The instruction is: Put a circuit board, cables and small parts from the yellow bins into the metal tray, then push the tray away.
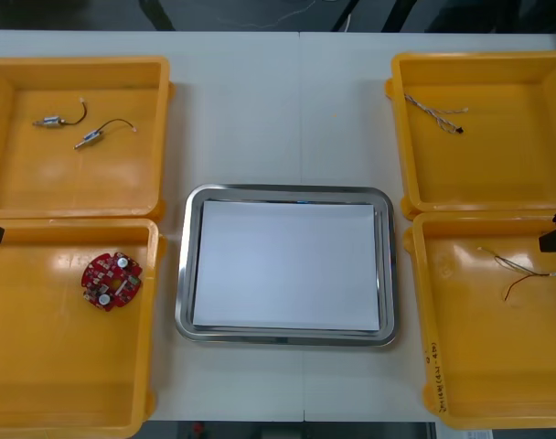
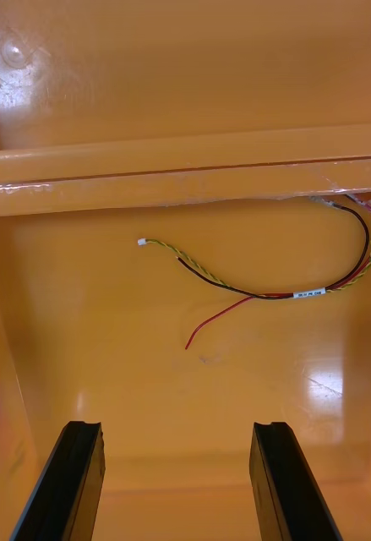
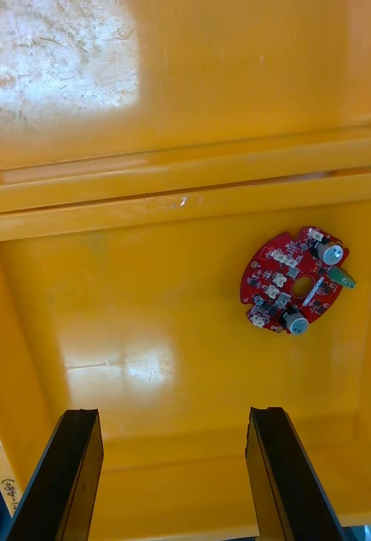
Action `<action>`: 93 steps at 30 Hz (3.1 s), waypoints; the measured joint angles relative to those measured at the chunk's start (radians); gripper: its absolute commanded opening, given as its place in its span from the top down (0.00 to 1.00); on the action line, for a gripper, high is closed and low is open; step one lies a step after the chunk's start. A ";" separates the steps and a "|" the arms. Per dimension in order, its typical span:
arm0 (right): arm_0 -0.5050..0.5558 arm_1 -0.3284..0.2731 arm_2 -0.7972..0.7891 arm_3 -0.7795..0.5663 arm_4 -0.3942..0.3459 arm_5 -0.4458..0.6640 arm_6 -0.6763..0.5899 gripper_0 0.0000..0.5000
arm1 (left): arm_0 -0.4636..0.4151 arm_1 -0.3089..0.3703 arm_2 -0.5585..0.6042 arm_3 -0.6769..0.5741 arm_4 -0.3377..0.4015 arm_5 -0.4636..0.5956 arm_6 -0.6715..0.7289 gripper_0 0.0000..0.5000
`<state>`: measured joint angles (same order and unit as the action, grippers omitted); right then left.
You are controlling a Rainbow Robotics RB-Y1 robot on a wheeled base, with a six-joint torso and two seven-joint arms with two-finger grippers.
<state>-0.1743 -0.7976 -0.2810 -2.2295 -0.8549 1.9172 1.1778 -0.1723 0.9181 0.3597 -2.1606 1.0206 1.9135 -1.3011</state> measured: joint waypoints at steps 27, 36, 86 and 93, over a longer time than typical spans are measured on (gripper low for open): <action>0.000 0.000 0.000 0.000 0.000 0.000 0.000 0.00 | 0.000 0.000 0.000 0.000 0.000 0.000 0.000 0.00; 0.000 0.000 0.000 0.000 0.000 0.000 0.000 0.00 | 0.000 0.000 0.000 0.000 0.000 0.000 0.000 0.00; 0.000 0.000 0.000 0.000 0.000 0.000 0.000 0.00 | 0.000 0.000 0.000 0.000 0.000 0.000 0.000 0.00; 0.000 0.000 0.000 0.000 0.000 0.000 0.000 0.00 | 0.000 0.000 0.000 0.000 0.000 0.000 0.000 0.00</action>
<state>-0.1743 -0.7976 -0.2810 -2.2295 -0.8549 1.9172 1.1778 -0.1723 0.9181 0.3597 -2.1606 1.0206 1.9135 -1.3011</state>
